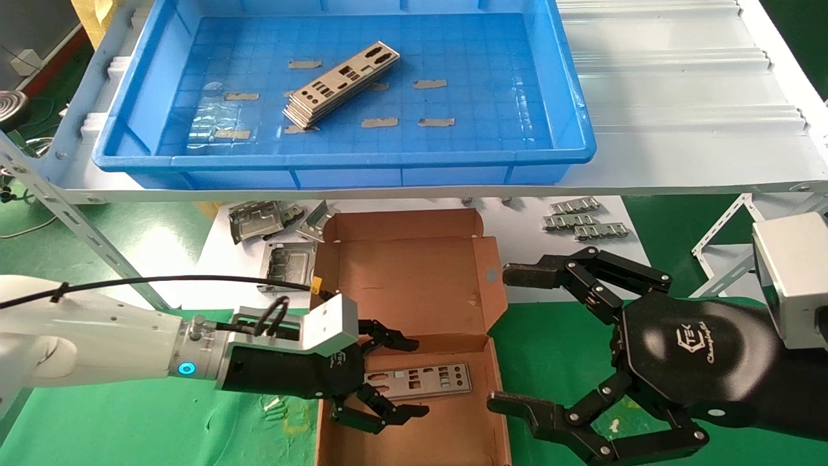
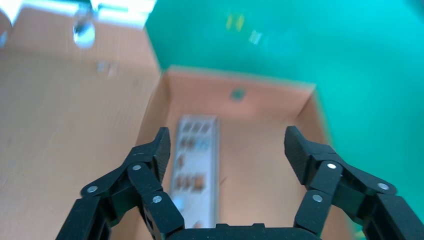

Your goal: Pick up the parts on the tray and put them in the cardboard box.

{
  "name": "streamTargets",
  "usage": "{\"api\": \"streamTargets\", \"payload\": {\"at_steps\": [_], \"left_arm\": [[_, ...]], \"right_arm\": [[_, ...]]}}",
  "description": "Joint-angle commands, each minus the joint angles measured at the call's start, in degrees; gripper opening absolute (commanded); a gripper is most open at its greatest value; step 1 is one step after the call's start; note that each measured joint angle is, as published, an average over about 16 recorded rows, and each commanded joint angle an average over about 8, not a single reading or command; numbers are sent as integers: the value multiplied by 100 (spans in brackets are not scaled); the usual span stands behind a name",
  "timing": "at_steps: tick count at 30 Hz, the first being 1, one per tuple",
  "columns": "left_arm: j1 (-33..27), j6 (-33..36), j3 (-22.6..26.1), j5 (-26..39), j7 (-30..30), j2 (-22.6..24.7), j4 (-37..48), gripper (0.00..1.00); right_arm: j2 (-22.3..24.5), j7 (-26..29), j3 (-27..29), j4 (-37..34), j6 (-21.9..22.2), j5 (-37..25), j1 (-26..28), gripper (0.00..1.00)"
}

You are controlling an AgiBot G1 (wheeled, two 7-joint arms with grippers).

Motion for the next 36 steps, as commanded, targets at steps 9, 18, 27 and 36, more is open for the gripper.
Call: {"api": "streamTargets", "payload": {"at_steps": [9, 18, 27, 36], "left_arm": [[33, 671, -222, -470, -227, -173, 97, 100], [123, 575, -310, -474, -310, -272, -133, 100], [462, 491, -727, -694, -689, -718, -965, 100], [818, 401, -1167, -926, -1088, -1189, -1841, 100]], "right_arm": [[0, 0, 1, -2, 1, 0, -1, 100], [0, 0, 1, -1, 1, 0, -1, 100], [0, 0, 1, -2, 1, 0, -1, 100], [0, 0, 1, -2, 1, 0, -1, 100]]}}
